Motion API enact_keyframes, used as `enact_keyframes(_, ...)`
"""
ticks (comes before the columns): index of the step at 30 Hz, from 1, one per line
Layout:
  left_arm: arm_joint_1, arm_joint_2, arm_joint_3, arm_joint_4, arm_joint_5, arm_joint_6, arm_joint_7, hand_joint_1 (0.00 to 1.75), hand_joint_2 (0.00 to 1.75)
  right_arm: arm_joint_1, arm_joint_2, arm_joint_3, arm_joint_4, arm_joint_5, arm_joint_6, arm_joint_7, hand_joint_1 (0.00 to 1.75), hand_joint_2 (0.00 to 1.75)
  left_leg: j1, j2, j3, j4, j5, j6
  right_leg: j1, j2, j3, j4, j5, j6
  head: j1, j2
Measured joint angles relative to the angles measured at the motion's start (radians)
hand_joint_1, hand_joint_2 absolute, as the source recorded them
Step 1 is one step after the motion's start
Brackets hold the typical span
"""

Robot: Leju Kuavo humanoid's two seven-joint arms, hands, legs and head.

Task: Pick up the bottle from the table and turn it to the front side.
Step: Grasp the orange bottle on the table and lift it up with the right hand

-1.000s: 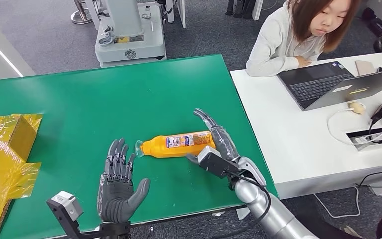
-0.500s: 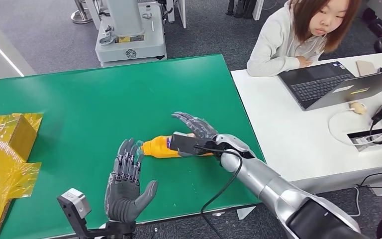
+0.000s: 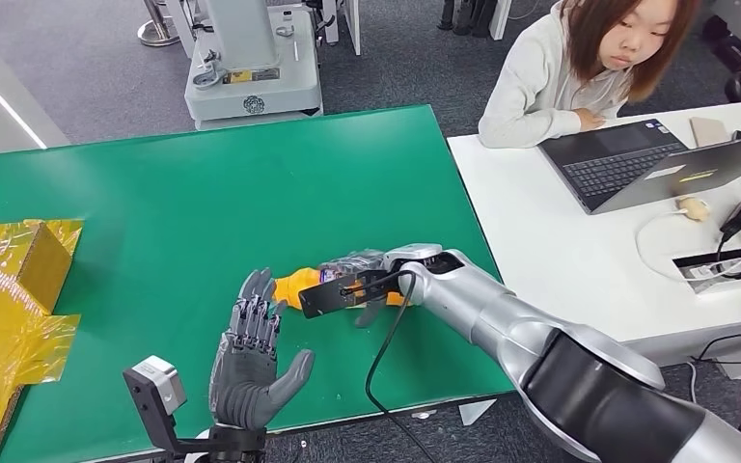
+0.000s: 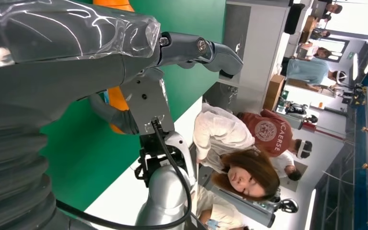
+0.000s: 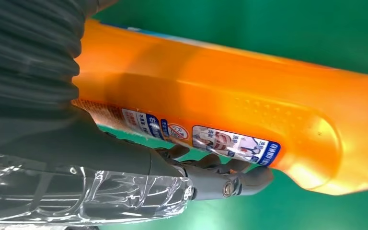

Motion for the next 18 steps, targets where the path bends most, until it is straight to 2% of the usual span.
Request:
enact_keyframes(10,0.000,0.001,0.000,0.000,0.001,0.000,0.000,0.00,1.75,-0.035,0.011,0.053,0.057,0.003,0.002,0.008,0.00,1.75,0.000,0.000,0.000,0.000,0.000,0.000,0.000,0.000,0.000,0.000,0.000,0.000,0.000,0.000)
enact_keyframes(14,0.001,0.002,0.000,0.005,0.009,0.009,-0.002,0.00,1.75,-0.034,0.000,0.079,0.064,0.028,-0.033,0.024,0.00,1.75,0.000,0.000,0.000,0.000,0.000,0.000,0.000,0.000,0.000,0.000,0.000,0.000,0.000,0.000)
enact_keyframes(18,0.005,0.002,0.000,0.006,0.012,0.017,-0.002,0.00,1.75,-0.029,-0.032,0.103,0.059,0.082,-0.098,0.085,0.00,1.75,0.000,0.000,0.000,0.001,0.000,0.000,0.000,0.000,0.000,0.000,0.000,0.000,0.000,0.000)
